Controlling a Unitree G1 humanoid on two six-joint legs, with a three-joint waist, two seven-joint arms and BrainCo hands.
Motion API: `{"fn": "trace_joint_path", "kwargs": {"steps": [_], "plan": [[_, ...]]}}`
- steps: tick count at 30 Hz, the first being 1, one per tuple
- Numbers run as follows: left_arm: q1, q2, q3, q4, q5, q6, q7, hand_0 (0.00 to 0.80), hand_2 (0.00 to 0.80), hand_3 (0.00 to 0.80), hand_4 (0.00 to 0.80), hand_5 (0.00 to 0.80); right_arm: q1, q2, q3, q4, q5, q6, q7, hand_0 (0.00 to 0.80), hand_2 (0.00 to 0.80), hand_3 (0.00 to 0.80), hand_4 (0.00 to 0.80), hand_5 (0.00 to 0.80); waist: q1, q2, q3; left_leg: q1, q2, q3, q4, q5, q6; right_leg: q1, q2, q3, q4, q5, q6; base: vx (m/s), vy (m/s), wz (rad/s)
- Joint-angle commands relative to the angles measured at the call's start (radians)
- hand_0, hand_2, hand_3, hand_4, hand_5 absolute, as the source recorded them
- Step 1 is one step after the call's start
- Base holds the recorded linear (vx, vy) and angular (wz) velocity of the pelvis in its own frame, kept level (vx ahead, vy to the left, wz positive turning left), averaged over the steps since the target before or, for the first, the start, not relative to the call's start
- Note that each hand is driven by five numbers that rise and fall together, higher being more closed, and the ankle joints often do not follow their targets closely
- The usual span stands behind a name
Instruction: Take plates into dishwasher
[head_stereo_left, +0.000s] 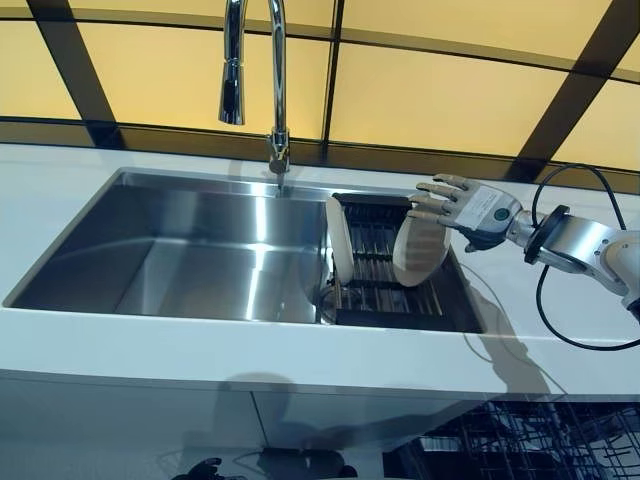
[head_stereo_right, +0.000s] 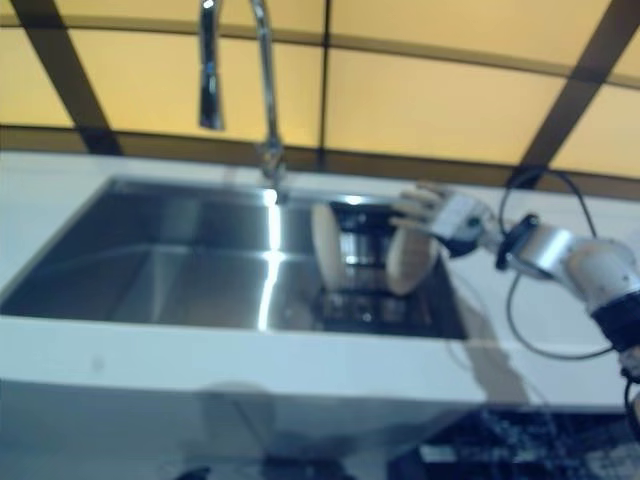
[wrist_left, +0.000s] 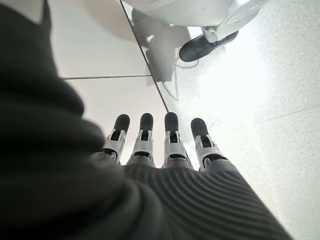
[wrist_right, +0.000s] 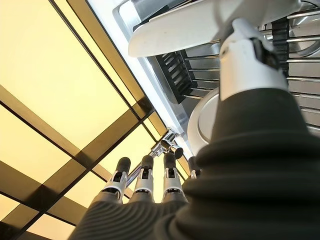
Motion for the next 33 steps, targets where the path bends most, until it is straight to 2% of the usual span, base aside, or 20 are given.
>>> {"fn": "trace_joint_path", "kwargs": {"steps": [1,33], "plan": [[-0.025,0.01,-0.046,0.022,0.04,-0.023,0.001,0.0,0.0,0.0,0.0,0.0,-0.025,0.039,-0.024,0.06,-0.006,0.06,-0.035,0.0,0.0,0.0,0.0,0.0,0.031,-0.027,-0.019,-0.054,-0.003,0.068,0.05,-0.026,-0.022,0.081,0.02,-0.014,0.012,-0.11,0.052,0.0,0.0,0.0],[-0.029,0.019,-0.039,0.015,0.046,-0.016,-0.02,0.0,0.0,0.0,0.0,0.0,-0.009,0.104,0.023,0.123,-0.052,0.041,0.003,0.0,0.0,0.0,0.0,0.0,0.035,-0.02,-0.016,-0.058,0.004,0.075,0.061,-0.023,-0.025,0.082,0.015,-0.025,0.026,-0.121,0.045,0.0,0.0,0.0]]}}
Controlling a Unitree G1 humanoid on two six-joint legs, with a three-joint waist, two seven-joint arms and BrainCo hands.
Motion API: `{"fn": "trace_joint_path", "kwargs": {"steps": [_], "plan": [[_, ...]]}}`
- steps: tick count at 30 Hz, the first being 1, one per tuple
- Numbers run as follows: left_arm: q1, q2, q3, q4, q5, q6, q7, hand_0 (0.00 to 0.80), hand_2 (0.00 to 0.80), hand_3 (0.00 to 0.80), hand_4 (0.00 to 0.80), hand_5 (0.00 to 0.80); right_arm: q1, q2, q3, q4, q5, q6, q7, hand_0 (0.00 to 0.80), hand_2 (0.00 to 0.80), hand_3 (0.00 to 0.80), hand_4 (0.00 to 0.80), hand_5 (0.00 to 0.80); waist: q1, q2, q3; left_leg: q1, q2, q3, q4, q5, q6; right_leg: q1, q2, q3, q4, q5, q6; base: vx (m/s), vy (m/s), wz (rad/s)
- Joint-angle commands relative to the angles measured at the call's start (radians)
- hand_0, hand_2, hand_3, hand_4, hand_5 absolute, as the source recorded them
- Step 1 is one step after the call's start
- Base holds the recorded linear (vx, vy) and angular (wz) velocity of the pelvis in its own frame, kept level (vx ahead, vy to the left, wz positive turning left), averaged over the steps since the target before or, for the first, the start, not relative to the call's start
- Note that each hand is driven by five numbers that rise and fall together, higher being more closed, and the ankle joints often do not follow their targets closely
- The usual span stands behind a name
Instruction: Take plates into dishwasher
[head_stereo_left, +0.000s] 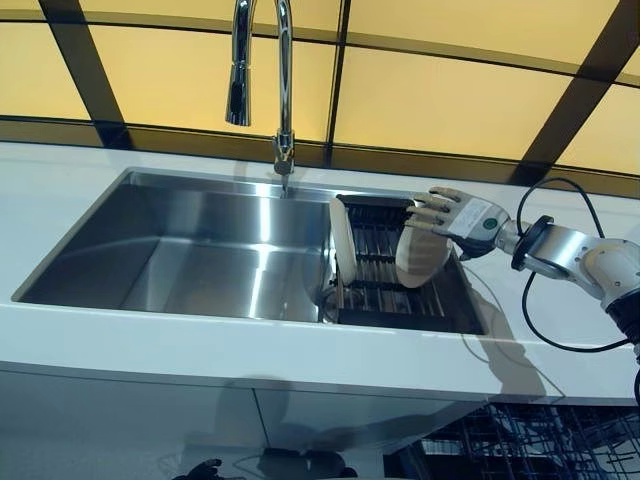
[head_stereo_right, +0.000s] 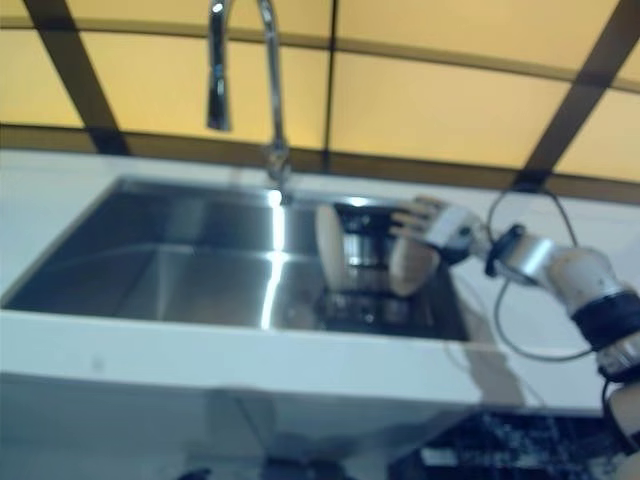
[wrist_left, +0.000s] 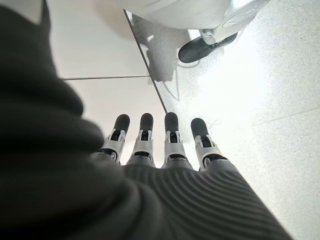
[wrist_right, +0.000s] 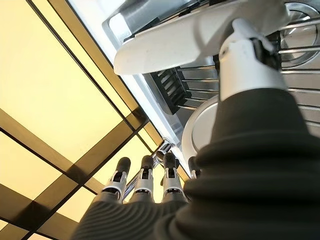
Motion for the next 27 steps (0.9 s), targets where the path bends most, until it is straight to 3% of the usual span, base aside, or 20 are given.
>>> {"fn": "trace_joint_path", "kwargs": {"steps": [1,27], "plan": [[-0.033,0.018,-0.04,0.016,0.044,-0.016,-0.008,0.0,0.0,0.0,0.0,0.0,-0.007,0.019,0.015,0.044,-0.001,0.04,-0.002,0.0,0.0,0.0,0.0,0.0,0.034,-0.02,-0.015,-0.059,0.004,0.076,0.055,-0.023,-0.024,0.078,0.016,-0.024,0.026,-0.121,0.045,0.0,0.0,0.0],[-0.033,0.013,-0.03,0.019,0.034,-0.019,0.003,0.0,0.0,0.0,0.0,0.0,0.004,0.018,0.044,0.06,-0.02,0.026,0.07,0.0,0.0,0.0,0.0,0.0,0.038,-0.025,-0.007,-0.059,0.006,0.076,0.048,-0.017,-0.024,0.076,0.016,-0.029,0.026,-0.118,0.044,0.0,0.0,0.0]]}}
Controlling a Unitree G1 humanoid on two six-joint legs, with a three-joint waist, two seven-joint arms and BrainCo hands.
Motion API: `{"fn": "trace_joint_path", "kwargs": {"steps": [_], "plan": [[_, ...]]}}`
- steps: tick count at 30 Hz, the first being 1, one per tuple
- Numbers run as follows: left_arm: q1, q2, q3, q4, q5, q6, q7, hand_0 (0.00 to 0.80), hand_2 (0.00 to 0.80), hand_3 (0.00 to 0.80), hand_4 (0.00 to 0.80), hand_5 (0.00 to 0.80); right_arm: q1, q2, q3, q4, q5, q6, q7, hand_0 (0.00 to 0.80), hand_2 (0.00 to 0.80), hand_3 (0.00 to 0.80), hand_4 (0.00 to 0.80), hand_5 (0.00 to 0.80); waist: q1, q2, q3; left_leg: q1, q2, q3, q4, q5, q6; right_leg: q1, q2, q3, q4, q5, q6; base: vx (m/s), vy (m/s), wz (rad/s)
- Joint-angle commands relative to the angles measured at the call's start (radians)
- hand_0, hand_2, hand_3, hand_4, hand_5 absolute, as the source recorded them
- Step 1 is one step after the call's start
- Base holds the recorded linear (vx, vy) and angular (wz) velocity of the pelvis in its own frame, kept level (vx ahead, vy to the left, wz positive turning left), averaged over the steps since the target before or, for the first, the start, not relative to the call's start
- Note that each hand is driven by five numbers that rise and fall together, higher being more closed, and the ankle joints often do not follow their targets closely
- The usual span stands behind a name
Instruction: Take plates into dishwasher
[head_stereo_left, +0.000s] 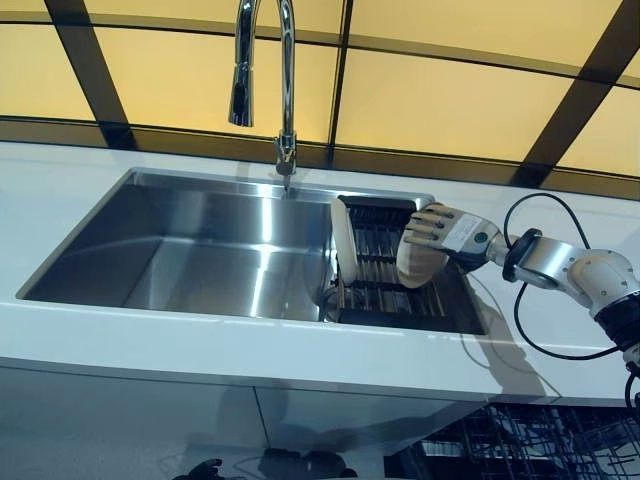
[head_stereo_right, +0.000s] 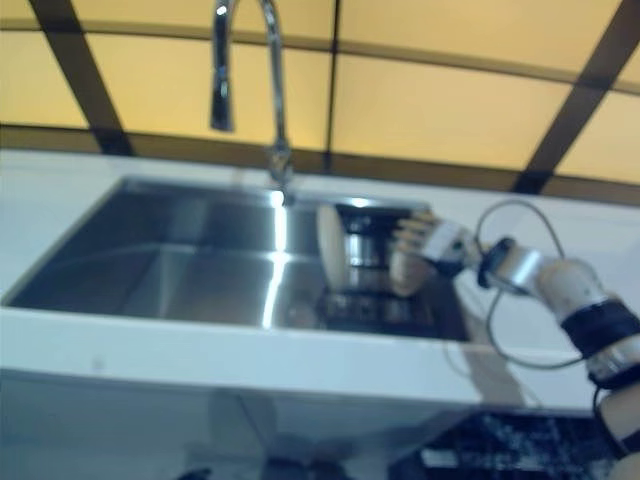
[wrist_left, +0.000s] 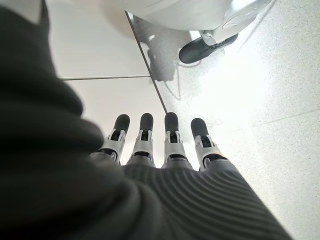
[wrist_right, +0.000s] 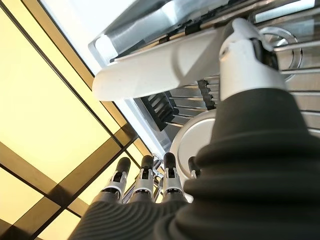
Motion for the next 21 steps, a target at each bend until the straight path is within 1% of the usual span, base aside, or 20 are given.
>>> {"fn": "trace_joint_path", "kwargs": {"steps": [1,21], "plan": [[-0.032,0.012,-0.032,0.019,0.034,-0.018,0.002,0.0,0.0,0.0,0.0,0.0,-0.033,-0.01,0.039,0.054,0.007,0.026,0.006,0.0,0.0,0.0,0.0,0.0,0.038,-0.025,-0.006,-0.057,0.007,0.082,0.043,-0.016,-0.023,0.073,0.017,-0.022,0.027,-0.118,0.045,0.0,0.0,0.0],[-0.035,0.014,-0.026,0.019,0.033,-0.02,0.003,0.0,0.0,0.0,0.0,0.0,-0.019,-0.013,0.037,0.067,-0.019,0.03,0.031,0.0,0.0,0.0,0.0,0.0,0.038,-0.03,0.0,-0.061,0.008,0.086,0.046,-0.016,-0.022,0.07,0.016,-0.022,0.029,-0.118,0.045,0.0,0.0,0.0]]}}
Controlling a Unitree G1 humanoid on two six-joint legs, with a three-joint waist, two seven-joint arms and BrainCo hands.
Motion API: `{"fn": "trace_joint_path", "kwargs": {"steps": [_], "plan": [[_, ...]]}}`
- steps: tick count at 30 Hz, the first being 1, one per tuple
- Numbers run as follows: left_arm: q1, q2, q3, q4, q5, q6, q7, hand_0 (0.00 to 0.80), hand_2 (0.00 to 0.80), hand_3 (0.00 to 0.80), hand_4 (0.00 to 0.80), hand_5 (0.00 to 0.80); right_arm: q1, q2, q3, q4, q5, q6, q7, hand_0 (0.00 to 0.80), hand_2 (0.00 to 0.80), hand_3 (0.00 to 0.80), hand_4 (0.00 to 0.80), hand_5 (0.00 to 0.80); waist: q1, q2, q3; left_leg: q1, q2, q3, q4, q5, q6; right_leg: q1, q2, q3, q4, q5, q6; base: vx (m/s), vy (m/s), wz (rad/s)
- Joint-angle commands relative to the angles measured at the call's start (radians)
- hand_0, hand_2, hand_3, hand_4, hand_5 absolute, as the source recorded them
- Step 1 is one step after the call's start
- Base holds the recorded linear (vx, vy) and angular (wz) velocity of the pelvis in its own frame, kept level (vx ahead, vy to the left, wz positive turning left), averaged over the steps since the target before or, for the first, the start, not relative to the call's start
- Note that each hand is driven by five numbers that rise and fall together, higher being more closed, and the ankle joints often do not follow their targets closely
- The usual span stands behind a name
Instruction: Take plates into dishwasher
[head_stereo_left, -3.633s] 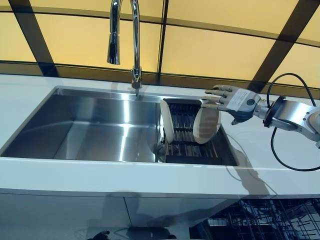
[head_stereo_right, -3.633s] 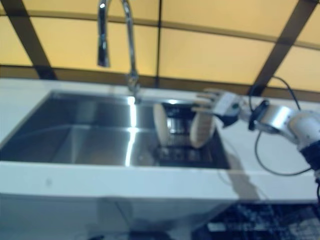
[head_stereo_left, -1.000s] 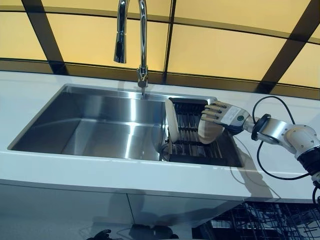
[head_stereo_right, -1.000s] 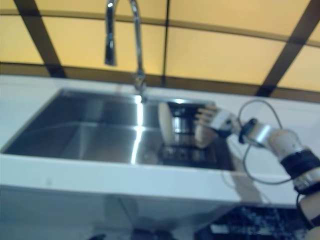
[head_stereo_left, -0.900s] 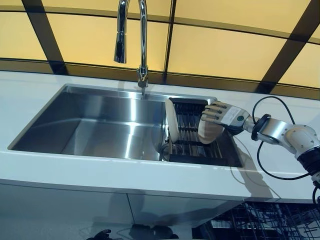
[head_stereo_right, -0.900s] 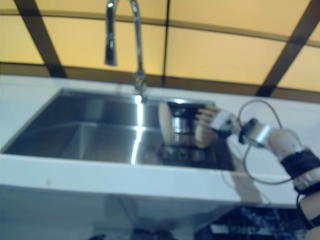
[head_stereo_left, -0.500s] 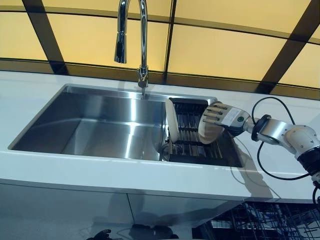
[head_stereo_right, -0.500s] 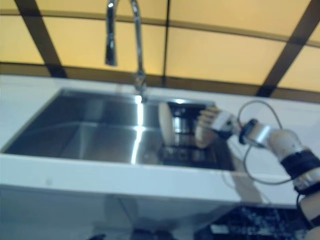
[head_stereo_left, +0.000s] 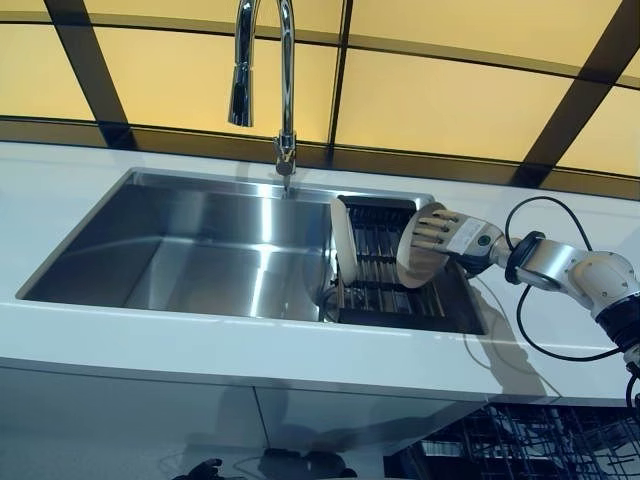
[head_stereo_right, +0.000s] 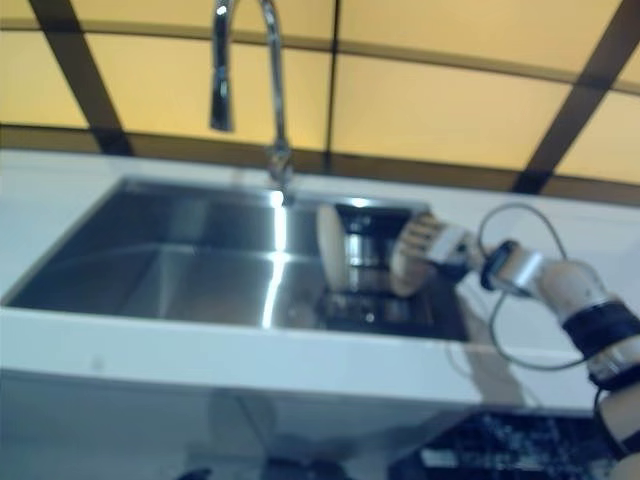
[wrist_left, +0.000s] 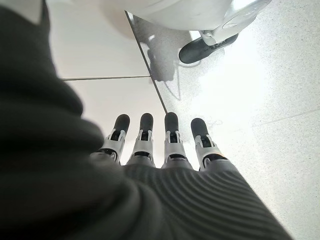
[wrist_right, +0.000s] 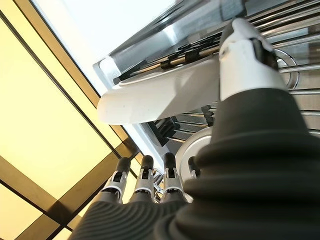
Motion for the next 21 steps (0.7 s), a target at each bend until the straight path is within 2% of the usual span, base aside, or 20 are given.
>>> {"fn": "trace_joint_path", "kwargs": {"steps": [1,21], "plan": [[-0.034,0.014,-0.027,0.018,0.033,-0.02,0.002,0.0,0.0,0.0,0.0,0.0,-0.023,-0.013,0.036,0.039,-0.007,0.029,-0.005,0.0,0.0,0.0,0.0,0.0,0.037,-0.03,0.0,-0.06,0.008,0.086,0.046,-0.016,-0.022,0.07,0.017,-0.021,0.029,-0.117,0.045,0.0,0.0,0.0],[-0.04,0.011,-0.036,0.013,0.029,-0.017,0.003,0.0,0.0,0.0,0.0,0.0,-0.041,0.02,0.056,0.034,-0.006,0.042,0.027,0.0,0.0,0.0,0.0,0.0,0.045,-0.031,0.007,-0.064,0.008,0.082,0.043,-0.012,-0.019,0.064,0.017,-0.022,0.03,-0.113,0.045,0.0,0.0,0.0]]}}
